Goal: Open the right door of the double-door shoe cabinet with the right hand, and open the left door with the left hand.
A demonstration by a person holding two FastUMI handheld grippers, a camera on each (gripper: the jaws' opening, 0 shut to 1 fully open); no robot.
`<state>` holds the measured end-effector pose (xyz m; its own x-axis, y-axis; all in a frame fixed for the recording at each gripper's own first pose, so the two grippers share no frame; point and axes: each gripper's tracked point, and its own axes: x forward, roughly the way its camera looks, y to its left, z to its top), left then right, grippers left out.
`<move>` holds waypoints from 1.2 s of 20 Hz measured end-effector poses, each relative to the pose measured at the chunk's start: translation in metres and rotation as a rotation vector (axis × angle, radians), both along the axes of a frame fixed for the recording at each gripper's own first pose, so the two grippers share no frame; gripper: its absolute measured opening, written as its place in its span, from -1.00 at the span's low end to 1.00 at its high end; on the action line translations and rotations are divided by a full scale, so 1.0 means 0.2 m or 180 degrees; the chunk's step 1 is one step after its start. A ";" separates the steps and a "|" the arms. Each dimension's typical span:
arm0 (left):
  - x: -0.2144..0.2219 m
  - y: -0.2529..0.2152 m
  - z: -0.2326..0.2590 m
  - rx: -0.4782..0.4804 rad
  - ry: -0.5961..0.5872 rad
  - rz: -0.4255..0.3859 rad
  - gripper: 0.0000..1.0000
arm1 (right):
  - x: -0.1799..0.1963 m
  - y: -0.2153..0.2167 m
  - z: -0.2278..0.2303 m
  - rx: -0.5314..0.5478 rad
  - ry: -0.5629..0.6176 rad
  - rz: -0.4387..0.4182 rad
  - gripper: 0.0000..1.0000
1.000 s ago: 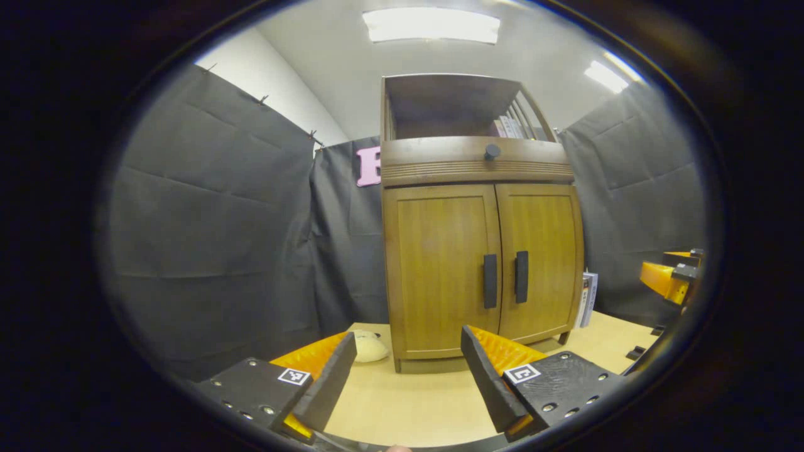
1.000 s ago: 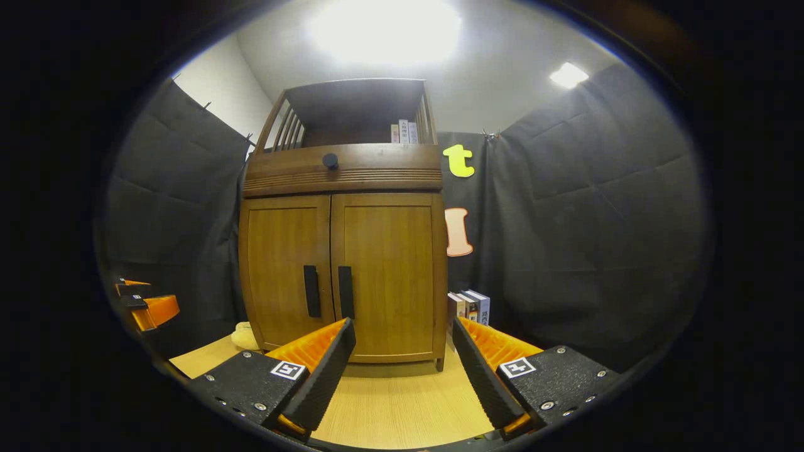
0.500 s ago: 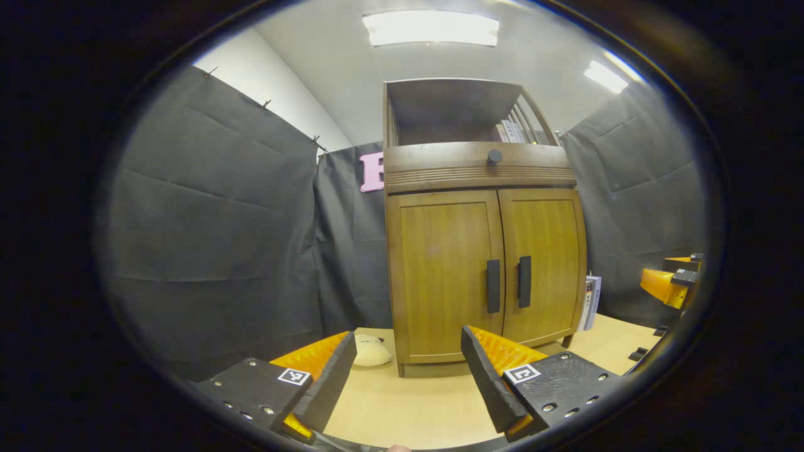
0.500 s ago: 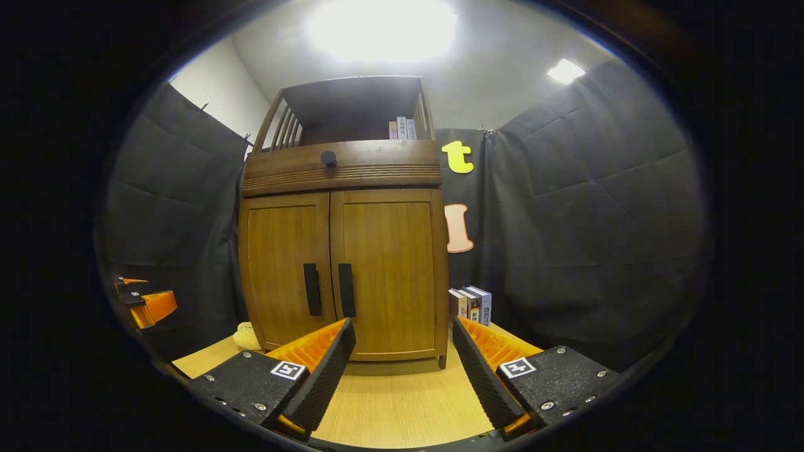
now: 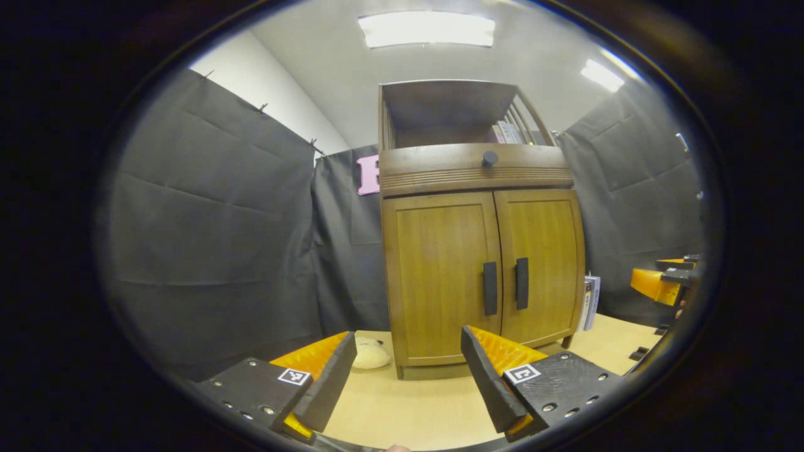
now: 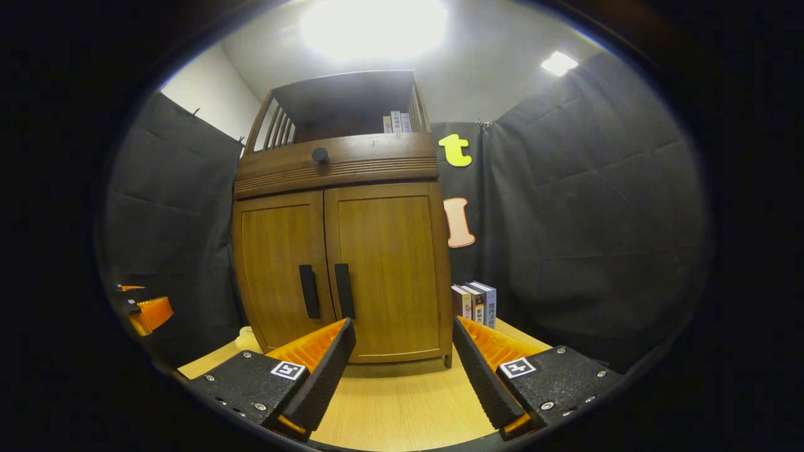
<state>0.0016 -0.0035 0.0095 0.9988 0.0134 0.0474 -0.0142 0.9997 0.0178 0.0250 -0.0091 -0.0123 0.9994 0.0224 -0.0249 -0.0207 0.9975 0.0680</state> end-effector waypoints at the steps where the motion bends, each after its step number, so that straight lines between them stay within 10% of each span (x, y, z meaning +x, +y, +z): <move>1: 0.00 0.00 0.00 0.0003 0.0010 0.0010 1.00 | 0.04 0.01 0.02 0.0005 -0.0012 0.0013 0.92; 24: -0.09 0.10 0.01 0.0074 0.0069 0.0623 0.92 | 0.87 0.45 0.08 -0.0003 -0.0220 0.0417 0.92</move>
<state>-0.0158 0.0167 0.0106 0.9780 0.2067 0.0284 -0.2078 0.9772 0.0433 0.1982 0.0801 0.0027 0.9873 0.1530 0.0438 -0.1555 0.9860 0.0609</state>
